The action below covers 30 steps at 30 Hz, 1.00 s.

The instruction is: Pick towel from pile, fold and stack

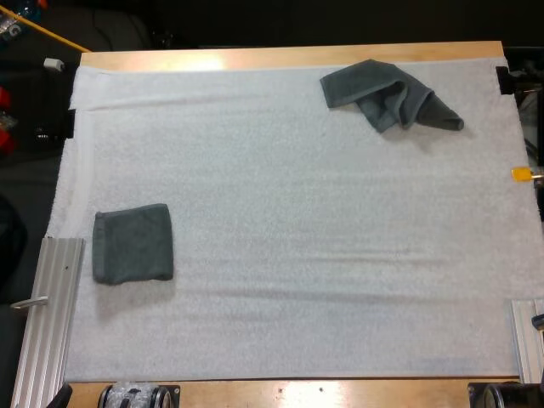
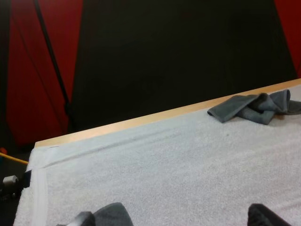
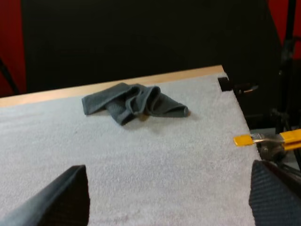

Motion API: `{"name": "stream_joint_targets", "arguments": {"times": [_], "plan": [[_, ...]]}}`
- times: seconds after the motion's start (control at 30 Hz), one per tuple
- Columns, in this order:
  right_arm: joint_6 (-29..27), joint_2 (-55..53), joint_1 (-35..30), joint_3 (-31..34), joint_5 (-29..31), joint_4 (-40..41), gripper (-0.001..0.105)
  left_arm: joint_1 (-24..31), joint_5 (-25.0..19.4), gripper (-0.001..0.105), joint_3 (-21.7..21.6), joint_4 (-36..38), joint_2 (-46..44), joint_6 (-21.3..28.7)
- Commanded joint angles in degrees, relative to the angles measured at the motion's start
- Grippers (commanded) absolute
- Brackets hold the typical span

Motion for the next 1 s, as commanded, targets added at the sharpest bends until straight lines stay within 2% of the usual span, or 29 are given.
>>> {"name": "stream_joint_targets", "arguments": {"times": [0.0,0.13,0.27,0.57,0.67,0.77,0.97], "plan": [[-0.8,-1.5,-0.2,-0.2,0.0,-0.2,0.068,-0.3,-0.2,0.062,-0.1,1.7,-6.8,-0.1],[-0.7,-2.9,-0.2,-0.5,0.0,0.4,0.068,0.2,0.8,0.062,-1.1,1.7,-7.6,-1.7],[-0.5,-2.8,-0.2,-0.1,0.0,0.6,0.068,0.2,2.1,0.062,-0.2,1.7,-7.8,-2.6],[0.1,-2.8,-0.2,-0.1,0.0,0.6,0.068,0.2,2.5,0.062,0.0,1.7,-7.8,-2.1],[0.2,-2.8,-0.2,-0.1,0.0,0.3,0.068,0.2,2.5,0.062,0.2,1.7,-7.8,-0.6],[0.2,-2.8,-0.2,-0.1,0.0,-1.6,0.068,0.2,2.5,0.062,1.7,1.5,-7.8,0.5],[0.2,-2.8,-0.2,-0.1,0.0,-9.7,0.068,0.2,2.5,0.062,7.4,0.2,-7.6,0.5]]}}
